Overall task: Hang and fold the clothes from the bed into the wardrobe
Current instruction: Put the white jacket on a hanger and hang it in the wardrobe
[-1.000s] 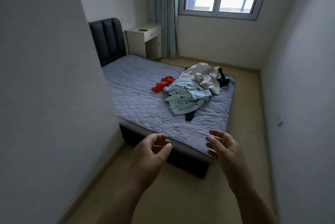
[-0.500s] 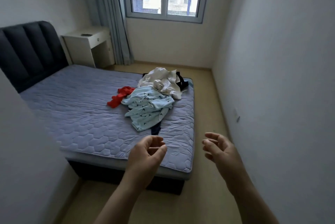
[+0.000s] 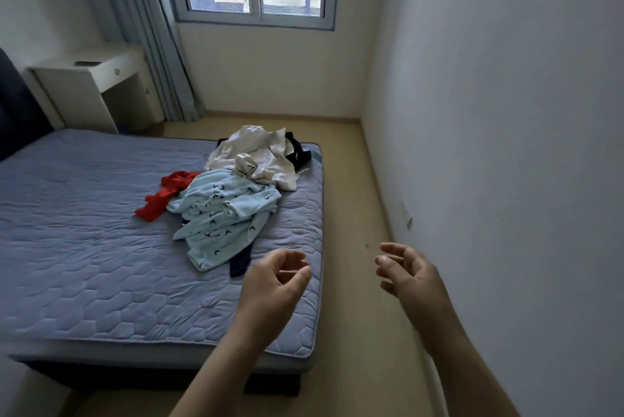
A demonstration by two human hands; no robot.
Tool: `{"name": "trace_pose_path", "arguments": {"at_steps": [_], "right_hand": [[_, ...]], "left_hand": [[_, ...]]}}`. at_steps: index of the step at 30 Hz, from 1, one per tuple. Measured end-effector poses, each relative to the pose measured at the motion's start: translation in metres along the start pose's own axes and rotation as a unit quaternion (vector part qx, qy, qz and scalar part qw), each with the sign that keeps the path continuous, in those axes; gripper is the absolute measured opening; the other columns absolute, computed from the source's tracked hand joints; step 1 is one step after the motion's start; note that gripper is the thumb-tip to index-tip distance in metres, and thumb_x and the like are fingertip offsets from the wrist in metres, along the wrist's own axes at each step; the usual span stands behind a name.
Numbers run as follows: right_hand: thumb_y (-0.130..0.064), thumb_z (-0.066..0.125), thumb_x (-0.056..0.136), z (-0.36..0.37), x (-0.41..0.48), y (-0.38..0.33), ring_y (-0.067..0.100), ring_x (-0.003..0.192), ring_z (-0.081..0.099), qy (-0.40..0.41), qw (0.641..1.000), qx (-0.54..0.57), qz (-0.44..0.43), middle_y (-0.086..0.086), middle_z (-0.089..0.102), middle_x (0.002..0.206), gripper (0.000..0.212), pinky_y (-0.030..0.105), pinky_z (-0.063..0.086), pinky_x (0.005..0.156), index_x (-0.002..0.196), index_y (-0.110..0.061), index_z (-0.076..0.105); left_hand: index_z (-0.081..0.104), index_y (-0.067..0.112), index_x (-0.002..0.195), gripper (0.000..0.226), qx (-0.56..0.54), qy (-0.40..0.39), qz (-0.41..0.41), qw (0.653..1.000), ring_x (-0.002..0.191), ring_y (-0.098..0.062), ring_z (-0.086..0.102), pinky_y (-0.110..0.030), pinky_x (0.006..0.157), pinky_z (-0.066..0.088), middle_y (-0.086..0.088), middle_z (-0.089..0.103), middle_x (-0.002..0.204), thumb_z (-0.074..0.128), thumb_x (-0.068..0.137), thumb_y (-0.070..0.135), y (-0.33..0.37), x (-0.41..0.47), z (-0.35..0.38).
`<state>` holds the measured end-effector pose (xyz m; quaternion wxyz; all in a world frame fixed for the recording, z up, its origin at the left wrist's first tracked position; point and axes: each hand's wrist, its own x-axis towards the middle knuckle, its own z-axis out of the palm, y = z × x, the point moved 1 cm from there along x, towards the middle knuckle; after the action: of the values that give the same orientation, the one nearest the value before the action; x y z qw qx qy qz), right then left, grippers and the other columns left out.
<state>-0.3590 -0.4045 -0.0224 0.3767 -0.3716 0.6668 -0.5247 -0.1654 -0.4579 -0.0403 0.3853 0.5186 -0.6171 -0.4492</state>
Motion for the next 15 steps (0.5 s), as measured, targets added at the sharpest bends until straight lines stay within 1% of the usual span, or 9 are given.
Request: {"name": "trace_pose_path", "arguments": {"at_steps": [3,5,8,10,12,15], "right_hand": [[-0.010,0.054,0.096,-0.031,0.049,-0.005,0.028,0.098,0.062,-0.014,1.000,-0.010,0.000,0.011,0.065,0.103,0.016,0.042,0.051,0.089,0.110,-0.016,0.059],[-0.011,0.055,0.095,-0.045,0.081,-0.006,0.027,0.100,0.062,-0.021,0.999,-0.027,-0.002,0.010,0.065,0.104,0.017,0.042,0.051,0.091,0.110,-0.016,0.060],[-0.013,0.056,0.094,-0.058,0.123,-0.003,0.024,0.100,0.062,-0.033,0.998,-0.044,-0.001,0.006,0.066,0.103,0.016,0.042,0.052,0.092,0.108,-0.019,0.060],[-0.016,0.057,0.094,-0.062,0.153,-0.003,0.020,0.099,0.063,-0.047,0.997,-0.064,-0.001,0.002,0.066,0.103,0.016,0.042,0.052,0.093,0.108,-0.023,0.060],[-0.018,0.057,0.094,-0.063,0.187,-0.002,0.017,0.099,0.063,-0.061,0.995,-0.078,-0.001,0.000,0.066,0.103,0.016,0.041,0.052,0.093,0.109,-0.025,0.060],[-0.015,0.057,0.095,-0.063,0.241,-0.003,0.019,0.100,0.062,-0.066,0.994,-0.082,-0.001,0.001,0.064,0.102,0.017,0.038,0.052,0.092,0.109,-0.022,0.059]], "left_hand": [[0.066,0.020,0.102,0.016,0.000,-0.006,-0.007,1.000,0.083,-0.003,0.067,-0.020,0.074,0.055,0.005,0.071,0.093,0.068,0.086,0.017,0.014,0.031,0.042],[0.066,0.022,0.100,0.015,-0.004,-0.004,-0.012,1.000,0.084,-0.004,0.067,-0.023,0.076,0.056,0.005,0.072,0.093,0.068,0.086,0.017,0.021,0.053,0.063],[0.065,0.024,0.099,0.014,0.009,0.002,-0.022,1.000,0.084,-0.004,0.067,-0.023,0.076,0.056,0.006,0.071,0.092,0.068,0.086,0.018,0.027,0.086,0.086],[0.066,0.022,0.100,0.014,0.012,0.012,-0.030,0.999,0.084,-0.006,0.067,-0.027,0.077,0.056,0.005,0.071,0.092,0.068,0.086,0.017,0.029,0.113,0.098],[0.066,0.019,0.102,0.016,0.008,0.020,-0.040,0.999,0.086,-0.010,0.068,-0.033,0.081,0.057,0.004,0.071,0.092,0.068,0.086,0.015,0.029,0.145,0.112],[0.067,0.017,0.101,0.015,-0.009,0.023,-0.048,0.999,0.086,-0.013,0.068,-0.038,0.082,0.057,0.002,0.072,0.093,0.068,0.086,0.012,0.027,0.194,0.133]]}}
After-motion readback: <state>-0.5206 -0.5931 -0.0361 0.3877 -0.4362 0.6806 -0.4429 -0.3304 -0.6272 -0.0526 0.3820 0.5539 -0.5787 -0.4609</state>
